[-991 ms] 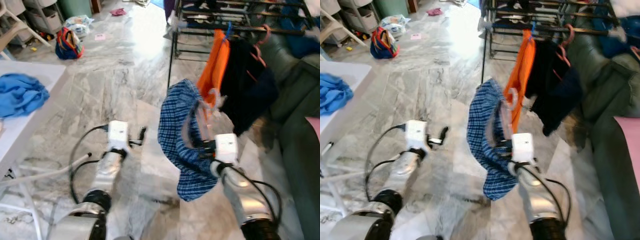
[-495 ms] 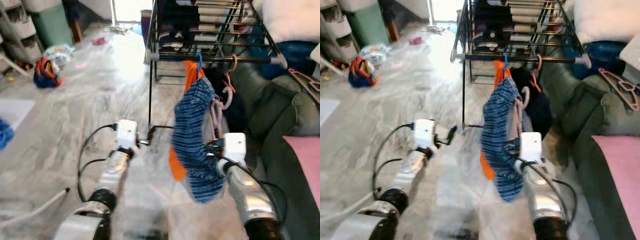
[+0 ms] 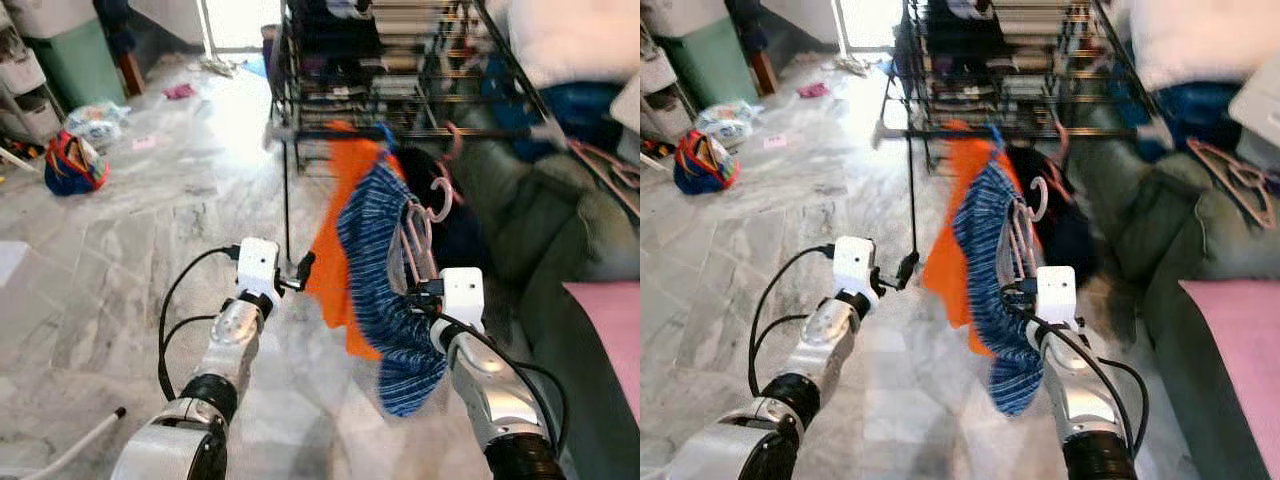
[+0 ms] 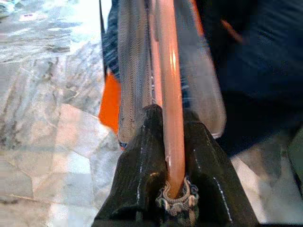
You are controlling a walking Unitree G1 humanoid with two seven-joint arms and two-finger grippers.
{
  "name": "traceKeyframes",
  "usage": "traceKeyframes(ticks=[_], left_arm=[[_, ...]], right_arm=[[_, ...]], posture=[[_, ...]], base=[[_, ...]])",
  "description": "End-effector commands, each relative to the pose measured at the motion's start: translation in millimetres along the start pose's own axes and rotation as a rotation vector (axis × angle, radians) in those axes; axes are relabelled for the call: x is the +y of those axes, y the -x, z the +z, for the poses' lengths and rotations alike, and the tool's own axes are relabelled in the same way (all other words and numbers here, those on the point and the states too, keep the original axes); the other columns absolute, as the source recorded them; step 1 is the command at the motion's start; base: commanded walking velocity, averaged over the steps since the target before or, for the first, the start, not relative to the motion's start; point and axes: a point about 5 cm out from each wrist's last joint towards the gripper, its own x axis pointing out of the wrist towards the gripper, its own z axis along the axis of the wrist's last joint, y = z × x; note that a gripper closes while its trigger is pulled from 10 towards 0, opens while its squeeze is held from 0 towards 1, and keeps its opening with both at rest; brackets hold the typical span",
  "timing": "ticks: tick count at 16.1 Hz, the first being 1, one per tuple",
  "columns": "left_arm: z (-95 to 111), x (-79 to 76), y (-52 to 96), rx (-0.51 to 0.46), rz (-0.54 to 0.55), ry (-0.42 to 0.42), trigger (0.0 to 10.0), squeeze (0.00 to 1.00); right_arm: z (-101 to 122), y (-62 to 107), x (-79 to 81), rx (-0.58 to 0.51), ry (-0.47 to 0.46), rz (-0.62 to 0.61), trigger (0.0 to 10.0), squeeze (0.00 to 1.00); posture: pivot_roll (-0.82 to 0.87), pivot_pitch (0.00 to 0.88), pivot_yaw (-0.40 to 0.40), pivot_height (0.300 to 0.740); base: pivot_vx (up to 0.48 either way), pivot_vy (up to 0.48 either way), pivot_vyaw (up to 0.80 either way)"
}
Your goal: Hang hanger
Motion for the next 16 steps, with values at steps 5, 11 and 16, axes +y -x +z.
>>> traceKeyframes(ticks=[5,11,16], left_arm=[[-11.7,5.0,6.0,0.061,0.021,0.009,10.0,0.00],[-12.0,-2.6,4.4,0.068,-0.024,0.000,10.0,0.00],[-10.0,-8.5,5.0,0.031,-0.075,0.040,10.0,0.00]], right_arm=[[-2.4,6.1,13.7,-0.012,0.014,0.042,10.0,0.00],[-5.4,5.7,8.8,-0.003,0.019,-0.004,10.0,0.00],[-0.8,4.2,9.4,-0.018,0.017,-0.008,10.0,0.00]], posture=[[-0.10,0.082,-0.015,0.740],[-0.11,0.091,-0.007,0.740],[-0.11,0.098,-0.017,0.740]], base=[[0.062,0.434,0.00],[0.000,0.060,0.00],[0.175,0.000,0.00]])
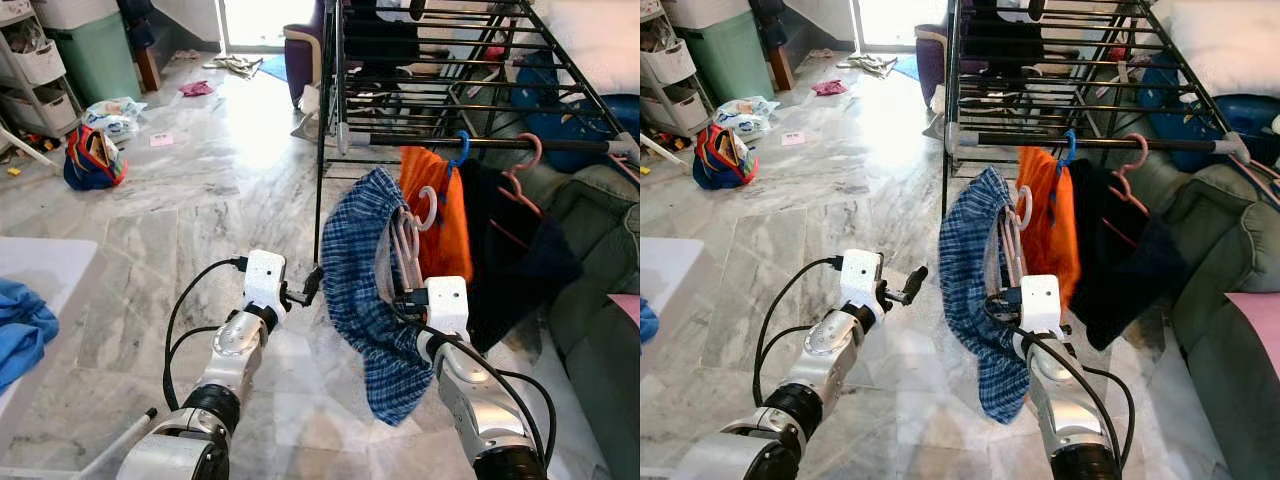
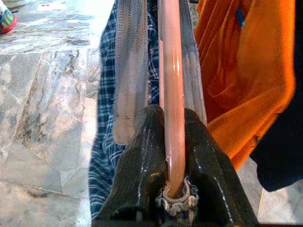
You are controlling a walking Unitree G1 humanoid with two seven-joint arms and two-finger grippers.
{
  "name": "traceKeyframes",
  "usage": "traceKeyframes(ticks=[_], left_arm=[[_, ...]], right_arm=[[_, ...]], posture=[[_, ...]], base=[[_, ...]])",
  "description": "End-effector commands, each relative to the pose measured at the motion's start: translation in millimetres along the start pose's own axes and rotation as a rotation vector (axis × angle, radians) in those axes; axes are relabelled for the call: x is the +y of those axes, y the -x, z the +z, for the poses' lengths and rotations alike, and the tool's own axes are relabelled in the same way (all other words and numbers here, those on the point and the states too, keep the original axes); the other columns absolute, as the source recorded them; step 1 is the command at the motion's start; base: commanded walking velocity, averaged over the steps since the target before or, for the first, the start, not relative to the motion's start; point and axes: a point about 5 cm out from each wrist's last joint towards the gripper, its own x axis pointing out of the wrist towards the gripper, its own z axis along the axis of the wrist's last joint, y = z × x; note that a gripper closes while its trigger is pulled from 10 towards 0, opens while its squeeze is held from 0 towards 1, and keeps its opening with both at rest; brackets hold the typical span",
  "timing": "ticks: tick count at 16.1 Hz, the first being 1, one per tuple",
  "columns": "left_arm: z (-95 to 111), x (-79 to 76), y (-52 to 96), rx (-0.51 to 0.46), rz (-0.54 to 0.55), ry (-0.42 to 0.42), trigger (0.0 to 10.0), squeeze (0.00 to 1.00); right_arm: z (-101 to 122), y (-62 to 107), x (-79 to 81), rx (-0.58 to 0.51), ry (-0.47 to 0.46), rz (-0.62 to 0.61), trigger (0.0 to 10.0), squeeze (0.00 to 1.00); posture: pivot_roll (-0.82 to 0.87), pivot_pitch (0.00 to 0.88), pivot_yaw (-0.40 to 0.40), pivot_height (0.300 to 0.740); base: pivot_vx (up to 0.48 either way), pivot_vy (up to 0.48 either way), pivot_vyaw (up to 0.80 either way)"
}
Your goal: Hang hanger
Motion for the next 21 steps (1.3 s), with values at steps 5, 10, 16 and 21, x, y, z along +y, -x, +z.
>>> traceKeyframes(ticks=[5,10,16,21], left_arm=[[-1.4,-0.8,1.9,-0.008,-0.012,0.009,10.0,0.00],[-0.8,-3.7,0.5,-0.008,-0.024,0.015,10.0,0.00],[-2.3,-7.4,0.5,-0.003,-0.043,0.020,10.0,0.00],[-6.5,-6.5,2.5,0.015,-0.037,0.037,10.0,0.00]], right_arm=[[2.5,0.8,-2.3,-0.018,-0.007,-0.009,10.0,0.00],[4.9,0.0,-3.8,-0.024,-0.011,-0.012,10.0,0.00],[6.5,1.1,-4.2,-0.036,-0.016,-0.026,10.0,0.00],[0.1,6.0,-1.7,-0.024,-0.009,-0.020,10.0,0.00]], posture=[[-0.12,0.091,-0.014,0.740],[-0.13,0.093,-0.012,0.740],[-0.13,0.096,-0.006,0.740],[-0.14,0.102,-0.010,0.740]], base=[[0.364,0.000,0.00],[0.397,0.000,0.00],[0.428,0.000,0.00],[0.080,0.000,0.00]])
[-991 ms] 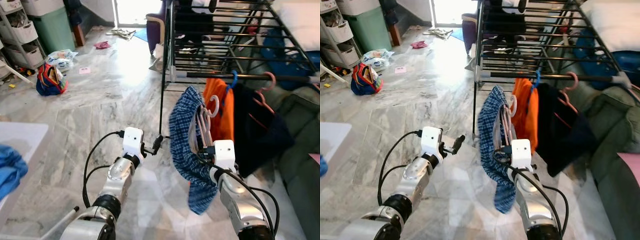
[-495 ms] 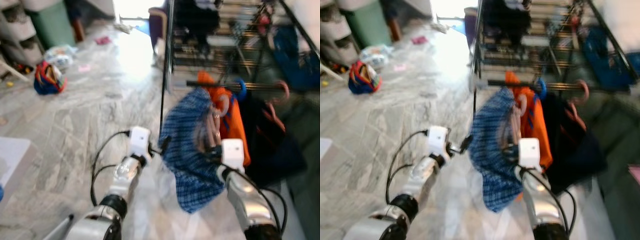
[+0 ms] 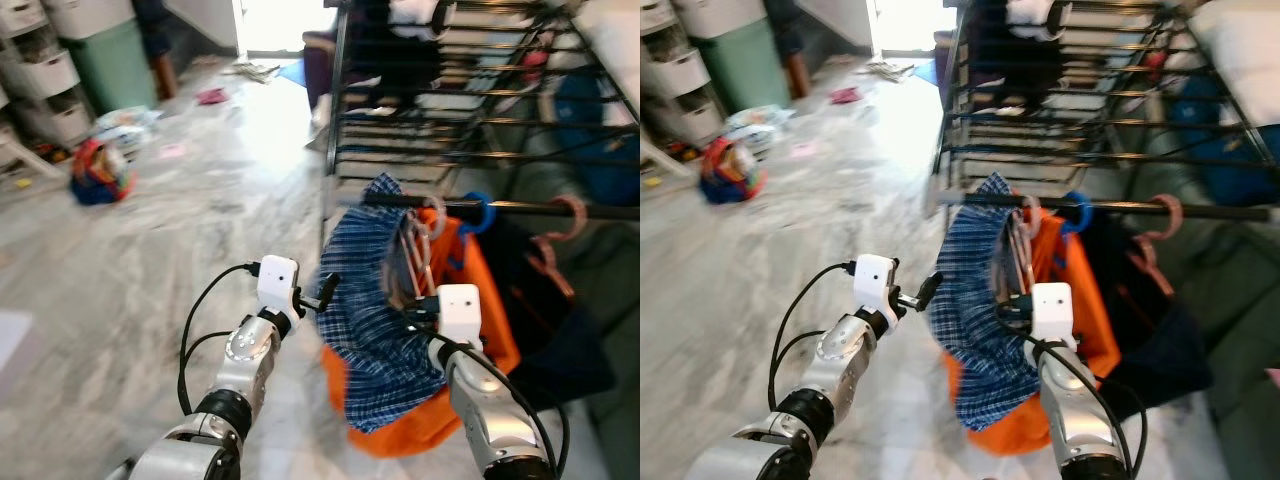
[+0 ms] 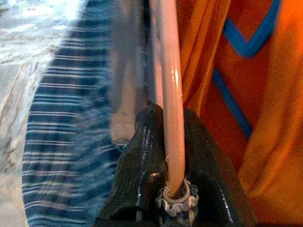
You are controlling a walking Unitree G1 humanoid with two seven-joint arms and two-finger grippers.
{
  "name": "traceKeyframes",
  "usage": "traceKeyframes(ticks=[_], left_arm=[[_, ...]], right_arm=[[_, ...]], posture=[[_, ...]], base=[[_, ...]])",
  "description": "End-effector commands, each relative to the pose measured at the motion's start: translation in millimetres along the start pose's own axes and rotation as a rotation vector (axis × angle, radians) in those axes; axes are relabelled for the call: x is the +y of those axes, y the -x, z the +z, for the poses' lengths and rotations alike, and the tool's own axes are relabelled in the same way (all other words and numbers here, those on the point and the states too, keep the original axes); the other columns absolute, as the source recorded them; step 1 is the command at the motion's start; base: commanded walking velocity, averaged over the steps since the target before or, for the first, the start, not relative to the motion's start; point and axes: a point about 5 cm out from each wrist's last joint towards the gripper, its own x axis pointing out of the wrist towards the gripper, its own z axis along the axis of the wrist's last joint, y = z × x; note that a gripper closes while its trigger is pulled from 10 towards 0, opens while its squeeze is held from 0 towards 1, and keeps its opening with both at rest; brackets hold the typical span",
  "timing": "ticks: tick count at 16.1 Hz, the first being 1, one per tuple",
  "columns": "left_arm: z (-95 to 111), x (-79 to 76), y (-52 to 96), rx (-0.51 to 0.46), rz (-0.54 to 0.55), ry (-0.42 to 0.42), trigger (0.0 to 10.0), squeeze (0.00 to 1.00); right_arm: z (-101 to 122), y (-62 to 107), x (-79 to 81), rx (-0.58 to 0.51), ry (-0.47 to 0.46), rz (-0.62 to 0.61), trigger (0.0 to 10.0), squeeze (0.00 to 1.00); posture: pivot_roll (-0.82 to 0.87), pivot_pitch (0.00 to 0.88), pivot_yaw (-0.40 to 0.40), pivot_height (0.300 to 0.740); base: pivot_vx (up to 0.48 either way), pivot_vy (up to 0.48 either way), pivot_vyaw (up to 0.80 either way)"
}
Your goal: Hang hanger
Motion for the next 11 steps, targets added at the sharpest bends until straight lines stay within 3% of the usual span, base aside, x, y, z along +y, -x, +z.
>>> traceKeyframes(ticks=[1,7,11], left_arm=[[-3.9,7.4,4.2,0.019,0.015,0.001,10.0,0.00],[-3.2,5.6,3.2,0.017,0.008,0.004,10.0,0.00],[-3.4,8.1,4.2,0.021,0.011,-0.004,10.0,0.00]], right_arm=[[6.6,-0.9,7.8,-0.028,-0.002,0.017,10.0,0.00],[11.5,-5.1,15.9,-0.035,0.009,0.048,10.0,0.00],[20.4,-18.2,32.5,-0.029,-0.028,0.098,10.0,0.00]], posture=[[-0.14,0.104,-0.009,0.740],[-0.14,0.107,-0.006,0.740],[-0.11,0.113,-0.005,0.740]], base=[[0.000,0.000,0.00],[0.000,0.000,0.00],[0.000,0.000,0.00]])
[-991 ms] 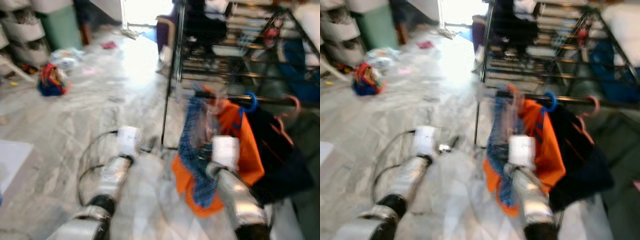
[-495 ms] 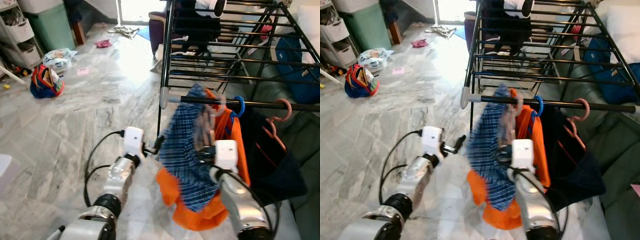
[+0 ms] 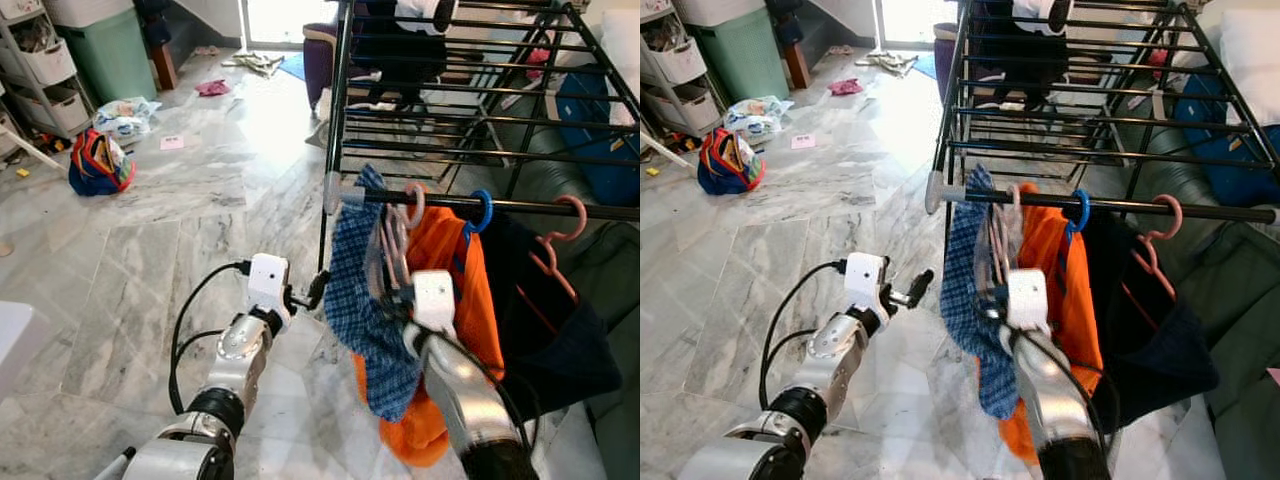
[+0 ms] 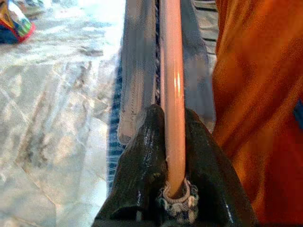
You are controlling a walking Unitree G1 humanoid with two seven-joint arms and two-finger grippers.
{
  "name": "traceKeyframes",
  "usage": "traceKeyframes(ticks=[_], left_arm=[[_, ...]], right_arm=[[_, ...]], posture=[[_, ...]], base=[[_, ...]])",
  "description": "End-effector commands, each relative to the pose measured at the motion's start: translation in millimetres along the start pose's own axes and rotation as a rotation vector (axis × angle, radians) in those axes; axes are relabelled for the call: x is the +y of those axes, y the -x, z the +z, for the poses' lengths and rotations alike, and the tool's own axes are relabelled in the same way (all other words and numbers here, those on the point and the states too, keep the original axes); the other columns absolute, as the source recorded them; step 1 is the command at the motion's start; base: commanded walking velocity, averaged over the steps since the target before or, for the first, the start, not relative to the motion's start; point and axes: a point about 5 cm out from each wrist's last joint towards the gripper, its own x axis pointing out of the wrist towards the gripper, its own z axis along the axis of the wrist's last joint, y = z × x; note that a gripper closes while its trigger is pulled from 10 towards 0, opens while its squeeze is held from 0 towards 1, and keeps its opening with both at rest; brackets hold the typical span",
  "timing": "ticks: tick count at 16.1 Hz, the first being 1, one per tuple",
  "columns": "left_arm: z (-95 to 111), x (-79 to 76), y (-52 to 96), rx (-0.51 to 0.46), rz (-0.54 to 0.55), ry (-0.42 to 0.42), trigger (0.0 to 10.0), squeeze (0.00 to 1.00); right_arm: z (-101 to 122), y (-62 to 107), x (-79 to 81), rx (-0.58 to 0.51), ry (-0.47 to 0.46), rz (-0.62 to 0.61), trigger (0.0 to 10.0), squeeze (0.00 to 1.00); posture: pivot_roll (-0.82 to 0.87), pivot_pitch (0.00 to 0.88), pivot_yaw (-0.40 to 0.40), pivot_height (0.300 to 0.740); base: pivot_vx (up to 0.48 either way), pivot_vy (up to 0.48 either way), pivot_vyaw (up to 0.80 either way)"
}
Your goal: Hang hanger
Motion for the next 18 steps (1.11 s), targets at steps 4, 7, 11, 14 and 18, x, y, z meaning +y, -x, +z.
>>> traceKeyframes(ticks=[4,7,11,14,18], left_arm=[[-2.6,0.8,1.7,0.015,-0.010,-0.005,10.0,0.00],[-2.0,0.9,1.1,0.018,-0.013,-0.009,10.0,0.00],[-2.9,-0.4,0.9,0.025,-0.016,-0.009,10.0,0.00],[-4.0,-1.8,0.8,0.031,-0.020,-0.010,10.0,0.00],[-4.4,-4.5,-0.2,0.037,-0.025,-0.010,10.0,0.00]], right_arm=[[17.4,-14.3,7.2,-0.004,-0.058,0.028,10.0,0.00],[17.6,-22.8,11.8,0.059,-0.107,0.015,10.0,0.00],[-2.6,-23.5,7.3,0.165,-0.140,-0.017,10.0,0.00],[-12.4,-21.5,4.7,0.209,-0.117,-0.026,10.0,0.00],[-15.9,-20.1,4.9,0.215,-0.127,-0.012,10.0,1.00]], posture=[[-0.10,0.114,-0.006,0.740],[-0.10,0.110,-0.009,0.740],[-0.10,0.107,-0.015,0.740],[-0.10,0.109,-0.013,0.740],[-0.11,0.110,-0.015,0.740]], base=[[0.000,0.000,0.00],[0.000,0.000,0.00],[0.000,0.000,0.00],[0.000,0.000,0.00],[0.000,0.000,0.00]])
